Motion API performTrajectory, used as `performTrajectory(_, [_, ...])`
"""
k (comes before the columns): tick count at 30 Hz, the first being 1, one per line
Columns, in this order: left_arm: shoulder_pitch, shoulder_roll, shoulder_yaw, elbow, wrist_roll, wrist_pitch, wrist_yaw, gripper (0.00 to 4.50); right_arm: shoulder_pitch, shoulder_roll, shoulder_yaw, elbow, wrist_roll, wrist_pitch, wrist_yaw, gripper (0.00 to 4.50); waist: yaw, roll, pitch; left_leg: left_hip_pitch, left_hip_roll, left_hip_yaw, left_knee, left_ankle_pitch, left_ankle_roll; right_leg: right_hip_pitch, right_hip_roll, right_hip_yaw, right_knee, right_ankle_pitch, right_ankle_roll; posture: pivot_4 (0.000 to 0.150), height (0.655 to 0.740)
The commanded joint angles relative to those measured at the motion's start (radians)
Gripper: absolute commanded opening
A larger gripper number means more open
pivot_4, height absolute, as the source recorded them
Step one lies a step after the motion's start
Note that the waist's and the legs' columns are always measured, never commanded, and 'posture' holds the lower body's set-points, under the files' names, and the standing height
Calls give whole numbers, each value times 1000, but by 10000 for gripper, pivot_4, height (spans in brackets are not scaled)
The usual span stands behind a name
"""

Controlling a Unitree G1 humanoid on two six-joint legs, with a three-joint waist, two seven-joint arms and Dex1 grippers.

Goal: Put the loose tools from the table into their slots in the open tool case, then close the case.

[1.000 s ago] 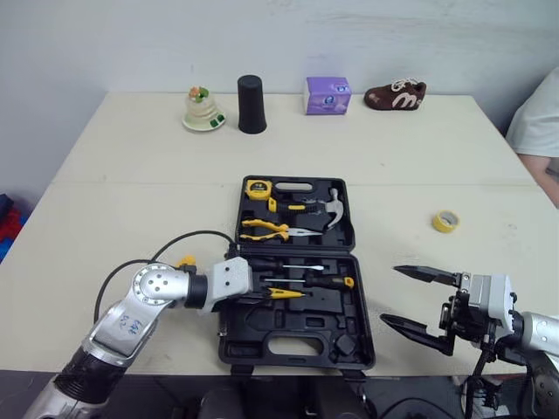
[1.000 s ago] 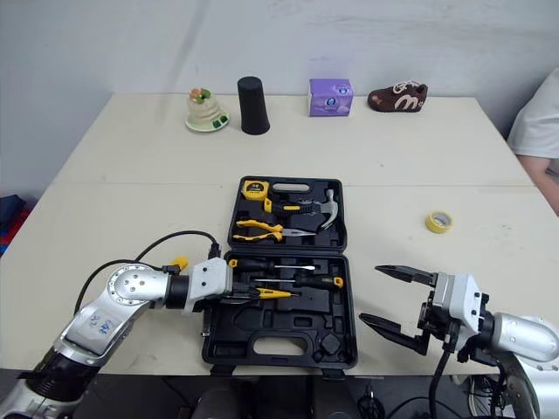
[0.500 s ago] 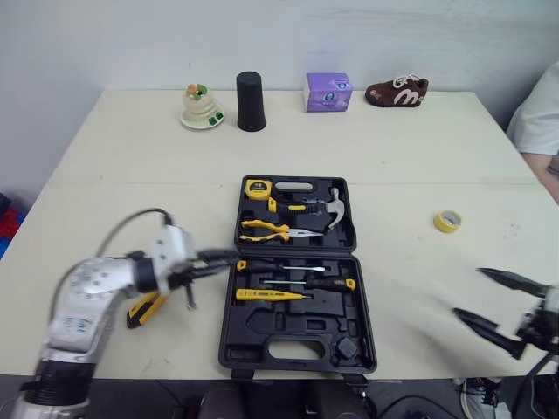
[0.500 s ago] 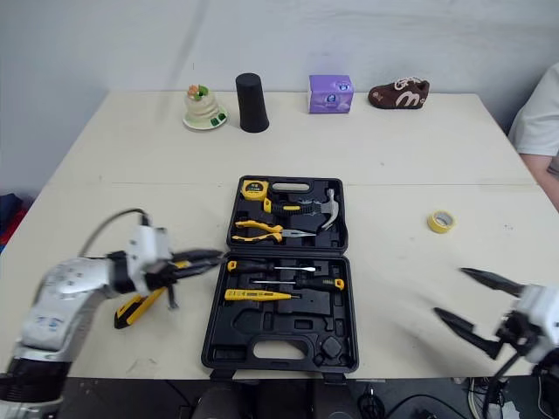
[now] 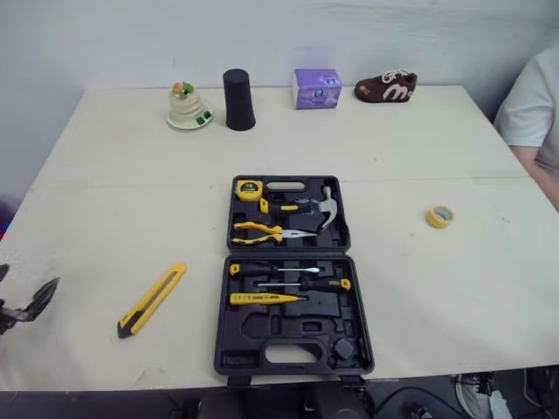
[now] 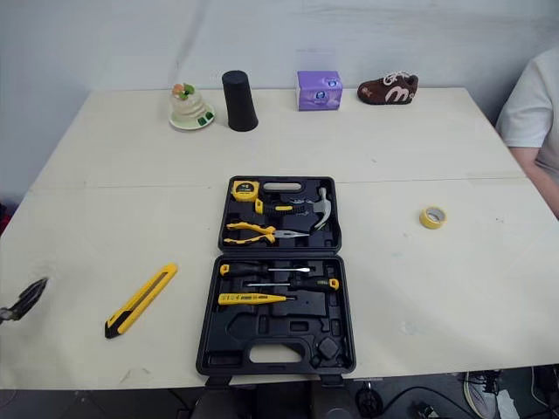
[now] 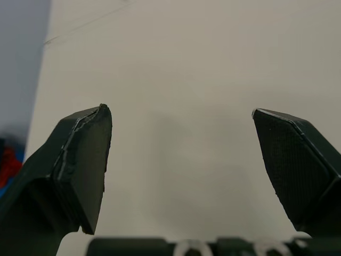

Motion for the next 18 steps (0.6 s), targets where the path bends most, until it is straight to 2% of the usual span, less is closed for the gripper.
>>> performTrajectory(1, [37,16,24,-19,22,-45,18,44145,15,-17,-6,57,4,-59,-14,45000,-5,0,0,0,-1,0,0,-2,0,1,-1,0,0,0,0,1500,7400])
performTrajectory(7, [47,2,17,-190,-80,56,-26,44145,-114,6,45,-45,104,-27,143,45000,-27,-1,1,2,-4,1,0,1,4,3,-4,2,-1,2,-3,1500,7400])
performTrajectory(10, [69,4,-26,-326,-150,151,-86,44145,-221,54,99,-203,205,117,203,45000,-36,-2,1,4,-4,0,0,2,3,5,-4,2,-1,5,2,1500,7400])
performTrajectory(13, [110,30,-43,-445,-212,250,-151,44145,-253,96,178,-384,241,212,246,45000,-40,0,2,4,-5,0,-2,3,2,3,-3,2,0,7,6,1500,7400])
performTrajectory(18, [199,86,-55,-622,-258,389,-241,44145,-280,152,337,-734,278,329,277,45000,-28,0,2,2,-2,-1,-11,9,-4,-2,2,3,0,3,3,1500,7400])
